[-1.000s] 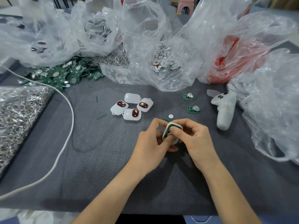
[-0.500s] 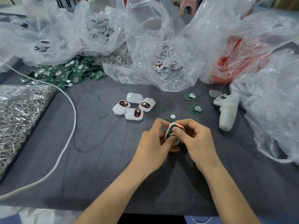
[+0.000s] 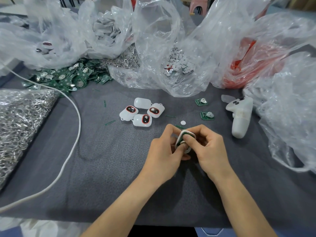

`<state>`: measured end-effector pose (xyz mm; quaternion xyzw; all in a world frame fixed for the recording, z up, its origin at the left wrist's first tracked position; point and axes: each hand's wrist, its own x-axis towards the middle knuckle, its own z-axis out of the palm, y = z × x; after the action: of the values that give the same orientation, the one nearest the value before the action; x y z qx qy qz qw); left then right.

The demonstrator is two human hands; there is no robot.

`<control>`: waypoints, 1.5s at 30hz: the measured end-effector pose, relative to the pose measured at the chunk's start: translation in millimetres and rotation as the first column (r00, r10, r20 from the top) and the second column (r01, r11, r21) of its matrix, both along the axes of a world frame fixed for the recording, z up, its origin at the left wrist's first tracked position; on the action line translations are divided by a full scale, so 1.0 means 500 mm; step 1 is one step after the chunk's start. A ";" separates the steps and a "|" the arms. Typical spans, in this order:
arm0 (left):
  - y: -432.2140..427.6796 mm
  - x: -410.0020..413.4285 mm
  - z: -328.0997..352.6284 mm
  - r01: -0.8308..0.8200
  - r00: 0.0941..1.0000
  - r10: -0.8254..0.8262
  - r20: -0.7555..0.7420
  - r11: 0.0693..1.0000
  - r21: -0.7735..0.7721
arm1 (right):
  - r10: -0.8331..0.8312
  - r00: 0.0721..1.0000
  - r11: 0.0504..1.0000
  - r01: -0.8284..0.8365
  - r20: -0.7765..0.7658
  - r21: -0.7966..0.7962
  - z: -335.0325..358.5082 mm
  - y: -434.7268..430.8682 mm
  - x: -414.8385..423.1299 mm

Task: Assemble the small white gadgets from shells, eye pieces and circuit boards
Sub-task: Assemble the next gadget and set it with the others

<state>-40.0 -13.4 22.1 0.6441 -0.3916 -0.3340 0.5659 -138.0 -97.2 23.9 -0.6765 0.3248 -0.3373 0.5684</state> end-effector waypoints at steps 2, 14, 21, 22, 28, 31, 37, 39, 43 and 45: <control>0.000 -0.001 -0.001 -0.005 1.000 0.005 0.006 1.000 -0.008 | -0.007 1.000 1.000 0.007 -0.002 -0.005 0.001 0.000 -0.001; 0.003 0.014 -0.009 -0.059 0.982 0.047 -0.183 0.996 -0.060 | 0.000 0.998 1.000 -0.001 0.065 0.017 0.006 0.008 -0.001; 0.022 0.027 0.002 -0.017 0.982 0.018 -0.189 1.000 0.004 | -0.042 0.998 0.999 0.042 0.056 0.002 -0.004 0.003 0.001; 0.034 0.037 0.003 -0.029 0.985 0.032 -0.168 0.999 0.018 | -0.042 0.998 0.999 0.042 0.036 -0.012 -0.008 0.002 0.002; 0.097 0.205 0.021 -0.333 0.925 0.313 0.215 0.941 0.064 | -0.137 0.972 0.950 0.074 -0.192 -0.302 -0.031 0.005 0.023; 0.084 0.327 0.045 -0.449 0.771 0.355 0.528 0.892 0.055 | -0.180 0.954 0.898 0.061 -0.240 -0.435 -0.034 0.008 0.027; 0.000 0.570 0.140 -0.565 0.427 0.378 0.822 0.821 -0.083 | -0.139 0.951 0.756 -0.079 -0.277 -0.650 -0.045 0.016 0.039; -0.043 0.610 0.158 -0.530 0.394 0.268 0.879 0.848 -0.021 | -0.181 0.945 0.652 -0.092 -0.272 -0.752 -0.052 0.012 0.053; -0.159 0.603 0.168 -0.368 0.434 0.145 0.889 0.930 0.027 | -0.199 0.930 0.577 -0.144 -0.309 -0.804 -0.060 -0.004 0.083; -0.214 0.595 0.180 -0.329 0.437 0.172 0.883 0.944 -0.021 | -0.227 0.931 0.506 -0.139 -0.287 -0.852 -0.061 -0.004 0.091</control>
<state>257.5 -120.5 112.3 0.8155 -0.4975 0.0999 0.2782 -92.3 -99.3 -6.7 -0.9094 0.2304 -0.3374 0.0774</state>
